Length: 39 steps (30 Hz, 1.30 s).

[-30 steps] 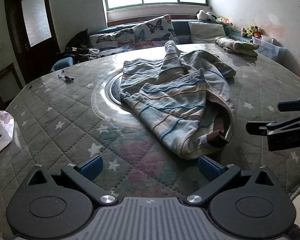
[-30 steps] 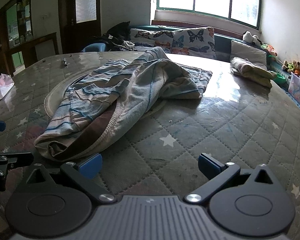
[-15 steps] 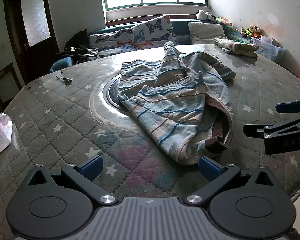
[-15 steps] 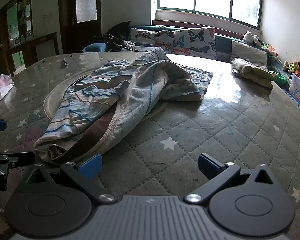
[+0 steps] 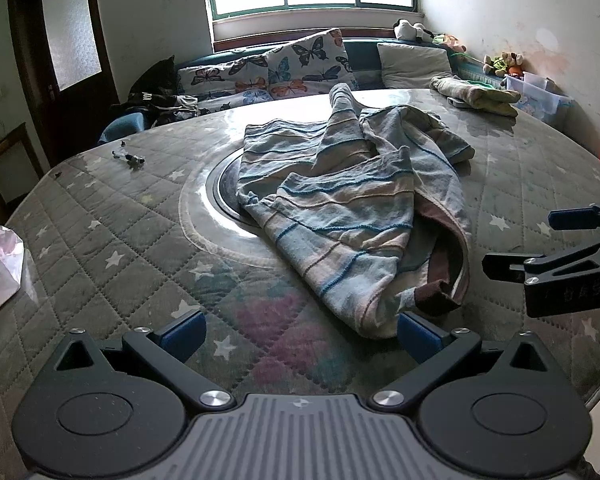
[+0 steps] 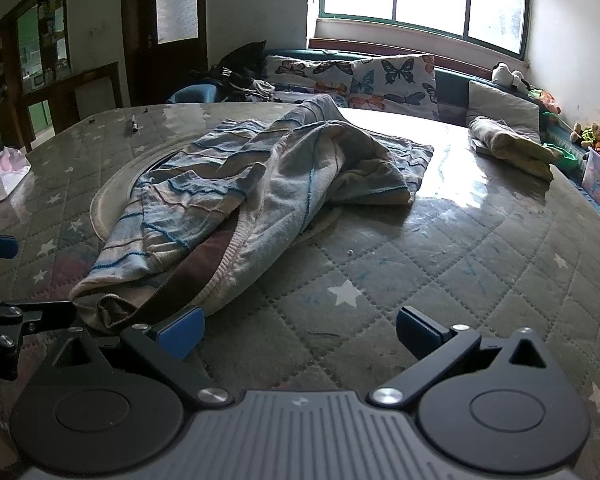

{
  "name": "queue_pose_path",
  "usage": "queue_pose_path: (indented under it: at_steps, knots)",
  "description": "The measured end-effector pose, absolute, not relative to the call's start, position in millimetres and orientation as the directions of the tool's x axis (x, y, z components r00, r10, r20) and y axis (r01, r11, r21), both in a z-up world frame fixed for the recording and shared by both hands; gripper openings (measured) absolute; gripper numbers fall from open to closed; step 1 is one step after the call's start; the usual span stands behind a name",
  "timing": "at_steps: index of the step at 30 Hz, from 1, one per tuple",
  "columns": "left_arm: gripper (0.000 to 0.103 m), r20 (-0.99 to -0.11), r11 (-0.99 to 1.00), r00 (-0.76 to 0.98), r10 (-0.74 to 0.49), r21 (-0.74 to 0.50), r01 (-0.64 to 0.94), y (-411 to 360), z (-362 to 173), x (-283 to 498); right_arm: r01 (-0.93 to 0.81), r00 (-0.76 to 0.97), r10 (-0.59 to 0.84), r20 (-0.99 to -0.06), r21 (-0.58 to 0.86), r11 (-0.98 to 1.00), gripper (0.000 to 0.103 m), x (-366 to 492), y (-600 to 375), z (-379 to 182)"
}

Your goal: Fold clothes

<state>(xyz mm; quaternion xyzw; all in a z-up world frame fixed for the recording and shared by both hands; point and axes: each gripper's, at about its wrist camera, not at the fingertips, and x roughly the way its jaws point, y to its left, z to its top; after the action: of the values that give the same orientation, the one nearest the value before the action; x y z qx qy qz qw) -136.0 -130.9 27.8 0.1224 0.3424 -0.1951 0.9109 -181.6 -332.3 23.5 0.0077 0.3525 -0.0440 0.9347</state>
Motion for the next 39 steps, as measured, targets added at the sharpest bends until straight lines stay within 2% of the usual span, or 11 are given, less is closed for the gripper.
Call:
queue_pose_path:
  at_steps: [26, 30, 33, 39]
  knots:
    - [0.103, -0.640, 0.917, 0.717, -0.276, 0.047, 0.396, -129.8, 49.9, -101.1, 0.084, 0.773, -0.062, -0.632, 0.005, 0.996, 0.102, -163.0, -342.1, 36.9]
    - [0.103, -0.651, 0.926, 0.714, -0.256, 0.048, 0.376, -131.5, 44.9, -87.5, 0.102, 0.772, -0.069, -0.632, 0.016, 0.995, 0.097, -152.0, -353.8, 39.3]
    - [0.103, -0.663, 0.928, 0.706, -0.249, 0.045, 0.370, -134.0, 39.1, -78.8, 0.126, 0.766, -0.088, -0.637, 0.014, 0.992, 0.089, -139.5, -365.7, 39.1]
    - [0.103, -0.645, 0.894, 0.690, -0.329, 0.022, 0.447, -148.8, 40.2, -76.1, 0.140, 0.756, -0.072, -0.651, 0.053, 0.989, 0.074, -108.2, -389.1, 43.4]
